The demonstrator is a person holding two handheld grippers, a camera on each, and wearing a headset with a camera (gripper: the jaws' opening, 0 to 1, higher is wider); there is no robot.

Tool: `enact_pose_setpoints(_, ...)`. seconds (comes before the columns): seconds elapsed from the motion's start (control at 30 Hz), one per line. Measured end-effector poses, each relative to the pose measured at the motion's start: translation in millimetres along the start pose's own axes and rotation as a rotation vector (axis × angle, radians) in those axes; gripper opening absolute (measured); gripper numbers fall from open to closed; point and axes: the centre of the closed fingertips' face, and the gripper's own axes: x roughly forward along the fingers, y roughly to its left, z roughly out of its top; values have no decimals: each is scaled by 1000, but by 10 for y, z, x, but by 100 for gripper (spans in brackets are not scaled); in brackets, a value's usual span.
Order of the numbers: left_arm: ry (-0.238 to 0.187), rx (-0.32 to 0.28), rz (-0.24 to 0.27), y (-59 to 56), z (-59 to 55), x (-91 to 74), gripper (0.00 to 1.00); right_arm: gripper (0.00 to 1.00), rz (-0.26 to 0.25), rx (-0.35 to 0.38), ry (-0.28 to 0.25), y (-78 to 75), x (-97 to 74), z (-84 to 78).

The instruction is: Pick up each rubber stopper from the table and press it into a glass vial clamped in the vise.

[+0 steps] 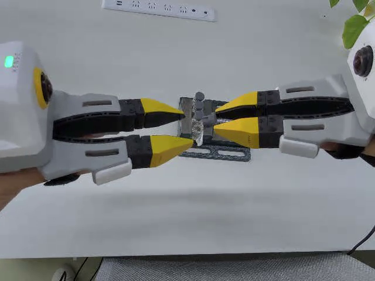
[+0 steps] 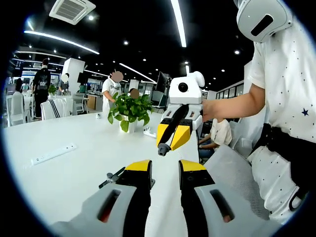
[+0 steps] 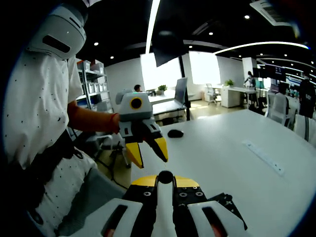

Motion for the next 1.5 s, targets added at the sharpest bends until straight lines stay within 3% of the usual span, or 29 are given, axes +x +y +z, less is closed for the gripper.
enact_pose_setpoints(0.27,37,22,56,141,-157,-63,35,6,-61,18,81,-235,23,-136)
enact_pose_setpoints(0.73,135,69,136,363,-504,-127,60,6,-132,13,327,-664,178,-553)
enact_pose_setpoints(0.83,143,65,146,397,-561,-151,64,6,-131,22,359,-725,225,-612)
enact_pose_setpoints(0.93,157,73,158,419,-624,-172,68,6,-139,-11,440,-783,247,-721)
enact_pose_setpoints(1.03,162,75,166,431,-658,-184,71,6,-133,-11,471,-815,303,-790)
enact_pose_setpoints(1.13,168,84,179,444,-686,-188,76,6,-140,-60,552,-879,305,-897)
enact_pose_setpoints(1.5,173,88,191,436,-770,-215,87,6,-113,-113,683,-949,439,-1123)
